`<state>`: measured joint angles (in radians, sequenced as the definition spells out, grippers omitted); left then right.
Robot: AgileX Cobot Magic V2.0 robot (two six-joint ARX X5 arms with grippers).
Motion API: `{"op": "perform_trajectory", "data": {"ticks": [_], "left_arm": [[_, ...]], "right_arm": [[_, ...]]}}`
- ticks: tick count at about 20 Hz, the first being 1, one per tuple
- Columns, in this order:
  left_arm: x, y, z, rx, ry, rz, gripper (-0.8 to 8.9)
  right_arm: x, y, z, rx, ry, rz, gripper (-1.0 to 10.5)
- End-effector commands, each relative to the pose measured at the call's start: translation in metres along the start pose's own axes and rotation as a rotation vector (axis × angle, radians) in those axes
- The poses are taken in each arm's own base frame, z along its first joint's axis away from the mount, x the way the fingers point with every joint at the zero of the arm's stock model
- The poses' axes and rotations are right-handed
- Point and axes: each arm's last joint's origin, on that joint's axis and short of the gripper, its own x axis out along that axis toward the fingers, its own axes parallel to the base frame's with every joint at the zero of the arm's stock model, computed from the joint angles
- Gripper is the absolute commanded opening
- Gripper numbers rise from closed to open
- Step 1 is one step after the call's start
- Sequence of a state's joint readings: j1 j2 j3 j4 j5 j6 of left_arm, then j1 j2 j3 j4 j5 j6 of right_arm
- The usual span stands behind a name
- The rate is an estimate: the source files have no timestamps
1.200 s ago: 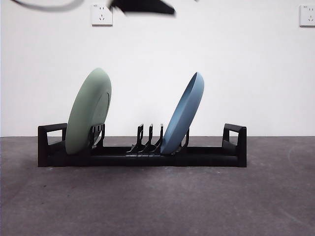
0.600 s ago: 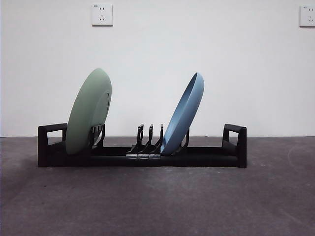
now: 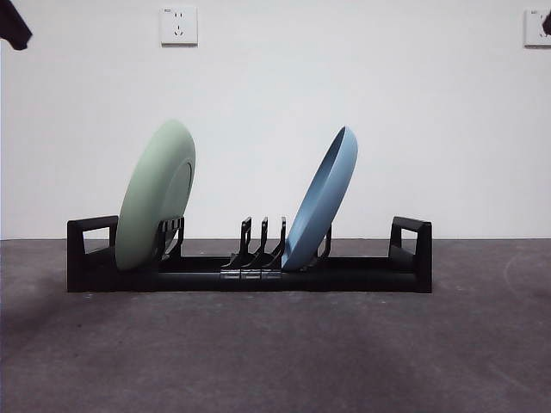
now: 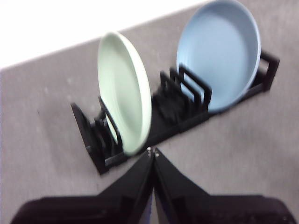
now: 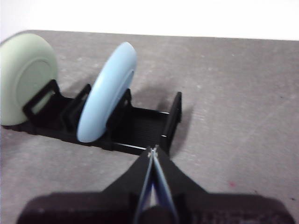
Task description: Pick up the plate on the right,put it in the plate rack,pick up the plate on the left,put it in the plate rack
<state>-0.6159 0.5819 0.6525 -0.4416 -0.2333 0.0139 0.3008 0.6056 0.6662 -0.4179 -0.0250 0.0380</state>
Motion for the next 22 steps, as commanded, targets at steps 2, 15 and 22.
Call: {"op": "perform_trajectory", "data": {"ticks": [2,15,22], "left_arm": [[-0.001,0.001,0.003,-0.028,-0.028,0.002,-0.04],[0.005,-0.001,0.001,0.038,0.014,0.007,-0.04],[-0.012,0.021,-0.018,0.007,-0.157,0.074,-0.04]], "right_arm": [[0.008,-0.001,-0.004,0.065,0.031,-0.034,0.1],[0.013,-0.002,-0.006,0.066,0.065,-0.037,0.1],[0.013,-0.002,-0.006,0.066,0.066,-0.037,0.1]]}}
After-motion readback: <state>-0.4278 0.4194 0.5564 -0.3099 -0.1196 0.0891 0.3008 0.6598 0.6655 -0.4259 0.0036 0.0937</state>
